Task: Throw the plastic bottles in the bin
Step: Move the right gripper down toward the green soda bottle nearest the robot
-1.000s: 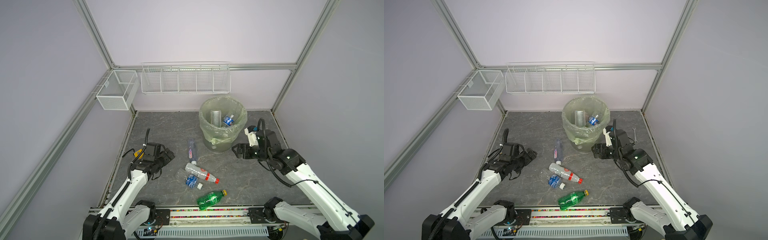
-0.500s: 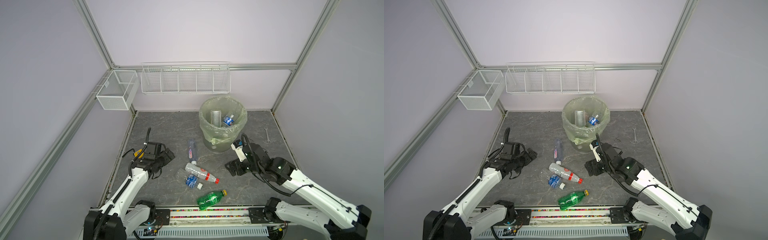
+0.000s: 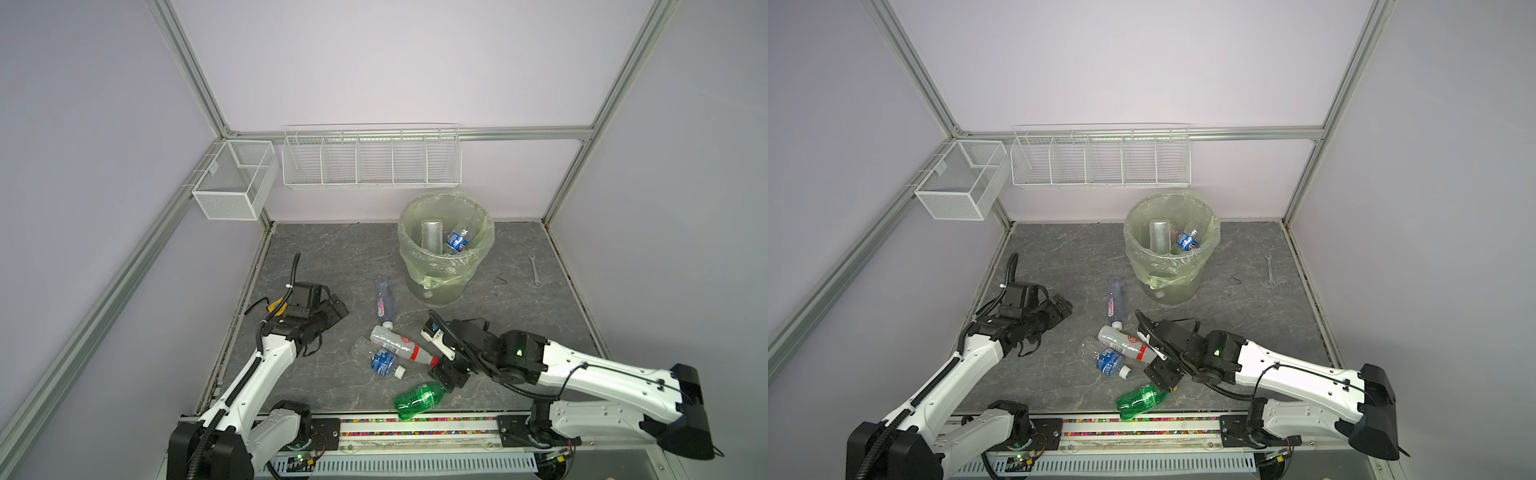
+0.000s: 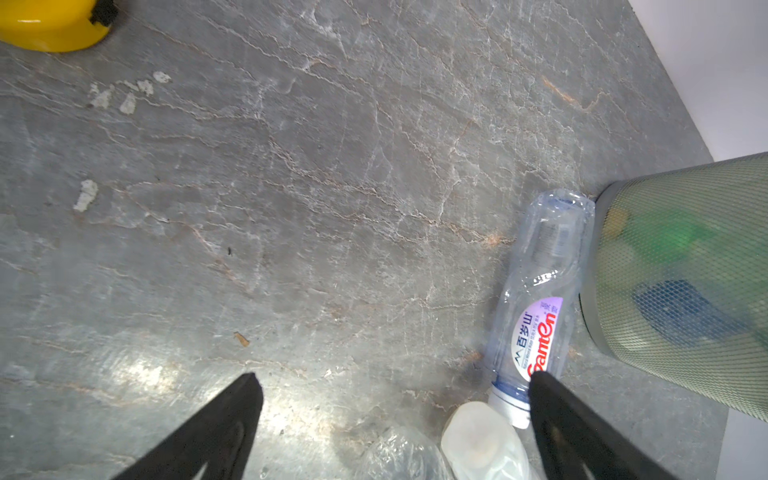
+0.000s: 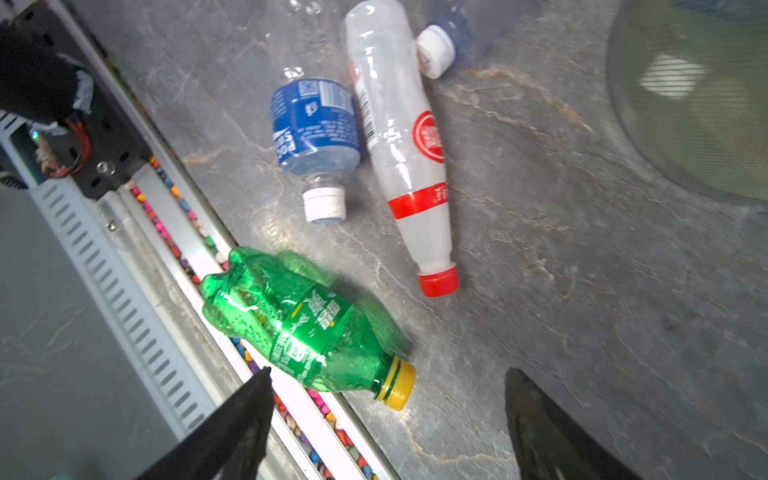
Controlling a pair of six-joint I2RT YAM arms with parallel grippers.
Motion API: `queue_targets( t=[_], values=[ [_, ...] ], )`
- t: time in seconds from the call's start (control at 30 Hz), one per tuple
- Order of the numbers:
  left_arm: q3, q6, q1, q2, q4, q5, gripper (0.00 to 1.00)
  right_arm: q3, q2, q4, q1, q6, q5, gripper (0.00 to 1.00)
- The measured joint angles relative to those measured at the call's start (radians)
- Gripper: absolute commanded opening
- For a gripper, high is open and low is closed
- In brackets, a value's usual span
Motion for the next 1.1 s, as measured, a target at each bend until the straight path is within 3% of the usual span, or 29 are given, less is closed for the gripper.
queue_targets(
  t=[0.3,0.57,1.1],
  values=[
    [-0.002,0.03,0.038,-0.026,0.0,-0.002,1.0,-0.041,0.011,0.034,0.116,-0.12,-0.063,0.88],
    [-0.002,0.049,0.043,-0.028,0.0,-0.002,1.0,-0.041,0.13,0.035,0.175,-0.195,-0.055,0.88],
    [-0.002,0.066,0.046,-0.047,0.0,-0.043,1.0,0.041,0.34,0.043,0.221,-0.335,-0.04,0.88]
  ],
)
